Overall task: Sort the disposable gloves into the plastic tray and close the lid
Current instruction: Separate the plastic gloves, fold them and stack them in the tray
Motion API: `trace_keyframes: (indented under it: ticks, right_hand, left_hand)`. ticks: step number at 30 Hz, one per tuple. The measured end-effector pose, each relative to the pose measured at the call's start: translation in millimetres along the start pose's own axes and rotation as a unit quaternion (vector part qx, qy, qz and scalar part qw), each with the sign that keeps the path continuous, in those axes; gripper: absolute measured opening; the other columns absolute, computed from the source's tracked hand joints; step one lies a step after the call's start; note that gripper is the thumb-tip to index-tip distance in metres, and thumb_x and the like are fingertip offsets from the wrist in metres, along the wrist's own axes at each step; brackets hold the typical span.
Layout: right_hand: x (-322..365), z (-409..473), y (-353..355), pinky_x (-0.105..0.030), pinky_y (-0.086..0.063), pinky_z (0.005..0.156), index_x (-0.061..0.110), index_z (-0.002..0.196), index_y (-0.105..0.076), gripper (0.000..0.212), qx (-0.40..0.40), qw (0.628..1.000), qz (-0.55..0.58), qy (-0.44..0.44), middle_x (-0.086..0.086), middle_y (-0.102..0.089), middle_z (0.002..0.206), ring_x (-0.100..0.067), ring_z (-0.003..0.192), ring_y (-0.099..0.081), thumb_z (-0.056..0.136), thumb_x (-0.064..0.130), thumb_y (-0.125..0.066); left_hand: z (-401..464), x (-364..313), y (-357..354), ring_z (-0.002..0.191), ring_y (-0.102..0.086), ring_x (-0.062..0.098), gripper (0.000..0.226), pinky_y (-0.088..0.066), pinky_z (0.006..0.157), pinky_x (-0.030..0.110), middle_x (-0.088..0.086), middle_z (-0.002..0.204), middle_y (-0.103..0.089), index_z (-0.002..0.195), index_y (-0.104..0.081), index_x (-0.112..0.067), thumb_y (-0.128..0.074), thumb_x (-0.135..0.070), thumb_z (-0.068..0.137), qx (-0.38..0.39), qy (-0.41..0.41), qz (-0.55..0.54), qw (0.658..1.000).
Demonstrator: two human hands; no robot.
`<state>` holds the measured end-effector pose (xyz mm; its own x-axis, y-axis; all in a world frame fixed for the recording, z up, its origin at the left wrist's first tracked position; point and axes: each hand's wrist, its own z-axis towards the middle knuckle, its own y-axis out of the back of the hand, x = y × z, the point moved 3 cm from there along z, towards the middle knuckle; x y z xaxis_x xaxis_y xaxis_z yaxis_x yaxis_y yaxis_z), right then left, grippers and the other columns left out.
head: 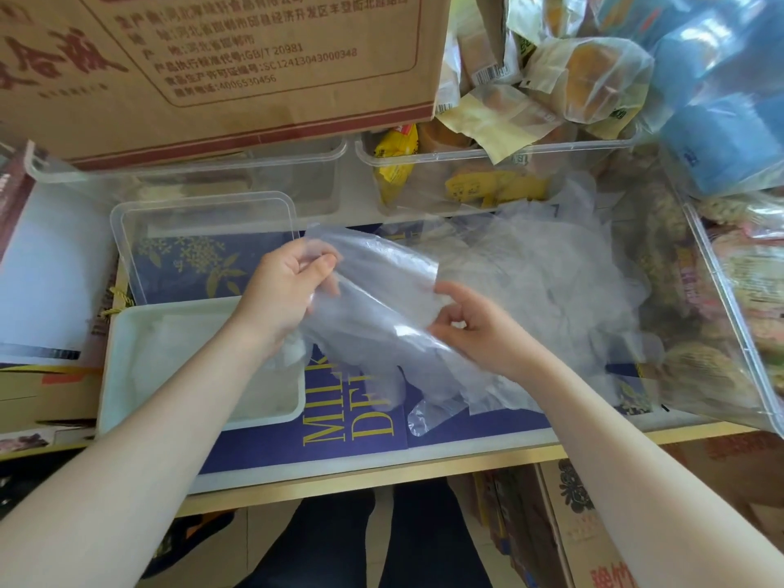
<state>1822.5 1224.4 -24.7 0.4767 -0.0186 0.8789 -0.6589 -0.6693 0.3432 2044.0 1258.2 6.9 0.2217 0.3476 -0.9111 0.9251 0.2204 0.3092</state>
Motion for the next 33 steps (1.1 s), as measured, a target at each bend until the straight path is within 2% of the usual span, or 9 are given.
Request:
trace_keyframes:
  ticks: [3, 7, 14, 18, 23, 25, 28, 30, 33]
  right_hand:
    - [-20, -4, 13, -0.016, -0.040, 0.056, 0.023, 0.112, -0.058, 0.026, -0.005, 0.993, -0.103, -0.058, 0.003, -0.055, 0.066, -0.006, 0.053, -0.048, 0.088, 0.016, -0.063]
    - [-45, 3, 50, -0.032, -0.043, 0.081, 0.009, 0.114, -0.061, 0.026, -0.214, 0.940, -0.243, -0.105, -0.011, -0.057, 0.114, -0.027, 0.094, -0.056, 0.090, 0.021, -0.059]
    - [-48, 32, 67, -0.041, -0.042, 0.085, 0.013, 0.125, -0.048, 0.056, -0.135, 0.910, -0.360, -0.155, -0.010, -0.040, 0.131, -0.034, 0.117, -0.040, 0.080, 0.041, -0.069]
    - [-52, 35, 63, -0.032, -0.041, 0.072, 0.009, 0.119, -0.050, 0.041, -0.151, 0.932, -0.288, -0.158, -0.009, -0.045, 0.116, -0.032, 0.097, -0.053, 0.085, 0.026, -0.066]
    - [-48, 27, 68, -0.014, -0.031, 0.057, 0.012, 0.080, -0.059, 0.008, -0.219, 0.953, -0.160, -0.134, -0.002, -0.051, 0.087, -0.024, 0.085, -0.053, 0.086, 0.015, -0.064]
    - [-38, 16, 70, -0.004, -0.034, 0.066, 0.019, 0.074, -0.058, 0.014, -0.228, 0.964, -0.081, -0.113, 0.000, -0.054, 0.101, -0.020, 0.097, -0.053, 0.084, 0.015, -0.067]
    - [-14, -4, 70, -0.024, -0.026, 0.102, 0.024, 0.065, -0.058, 0.024, -0.150, 0.986, 0.052, -0.051, 0.014, -0.039, 0.140, -0.009, 0.134, -0.031, 0.080, 0.011, -0.071]
    - [-3, -13, 70, -0.033, -0.024, 0.106, 0.028, 0.059, -0.057, 0.029, -0.089, 0.986, 0.134, -0.048, 0.019, -0.032, 0.146, -0.004, 0.139, -0.024, 0.076, 0.011, -0.074]
    - [3, -15, 74, -0.029, -0.038, 0.095, 0.022, 0.058, -0.056, 0.023, -0.107, 0.973, 0.195, -0.053, 0.003, -0.052, 0.135, 0.002, 0.123, -0.046, 0.069, 0.013, -0.074]
  left_hand:
    - [0, 4, 2, 0.048, -0.046, -0.002, 0.022, -0.035, 0.051, 0.006, -0.012, 0.048, -0.055, 0.084, -0.060, -0.024, -0.048, -0.009, 0.096, -0.031, -0.018, -0.021, 0.999]
    - [3, 6, 4, 0.050, -0.044, 0.001, 0.024, -0.037, 0.056, 0.009, -0.011, 0.046, -0.051, 0.086, -0.059, -0.026, -0.046, -0.008, 0.096, -0.040, -0.031, -0.003, 0.999]
    - [6, 6, 0, 0.048, -0.044, 0.002, 0.024, -0.036, 0.051, 0.012, -0.012, 0.047, -0.052, 0.086, -0.061, -0.031, -0.047, -0.014, 0.096, -0.062, -0.040, 0.048, 0.996]
    - [8, 6, 2, 0.048, -0.044, 0.002, 0.027, -0.035, 0.051, 0.012, -0.013, 0.048, -0.052, 0.083, -0.060, -0.035, -0.046, -0.015, 0.097, -0.071, -0.040, 0.066, 0.994]
    - [7, 1, 4, 0.048, -0.045, 0.002, 0.026, -0.035, 0.050, 0.010, -0.002, 0.056, -0.053, 0.083, -0.061, -0.035, -0.047, -0.016, 0.096, -0.072, -0.041, 0.084, 0.993]
    - [7, 0, 7, 0.049, -0.046, 0.001, 0.026, -0.034, 0.050, 0.008, -0.001, 0.057, -0.053, 0.083, -0.061, -0.034, -0.047, -0.017, 0.096, -0.075, -0.043, 0.088, 0.992]
    - [8, -1, 14, 0.051, -0.047, 0.001, 0.028, -0.035, 0.053, 0.009, -0.005, 0.054, -0.053, 0.081, -0.061, -0.037, -0.048, -0.016, 0.096, -0.082, -0.053, 0.078, 0.992]
    - [9, -1, 18, 0.052, -0.047, 0.000, 0.029, -0.036, 0.054, 0.008, -0.006, 0.053, -0.054, 0.081, -0.061, -0.037, -0.048, -0.016, 0.096, -0.080, -0.056, 0.077, 0.992]
    - [9, -6, 21, 0.053, -0.049, 0.000, 0.029, -0.036, 0.056, 0.009, -0.014, 0.050, -0.056, 0.081, -0.062, -0.037, -0.048, -0.018, 0.096, -0.076, -0.066, 0.078, 0.992]
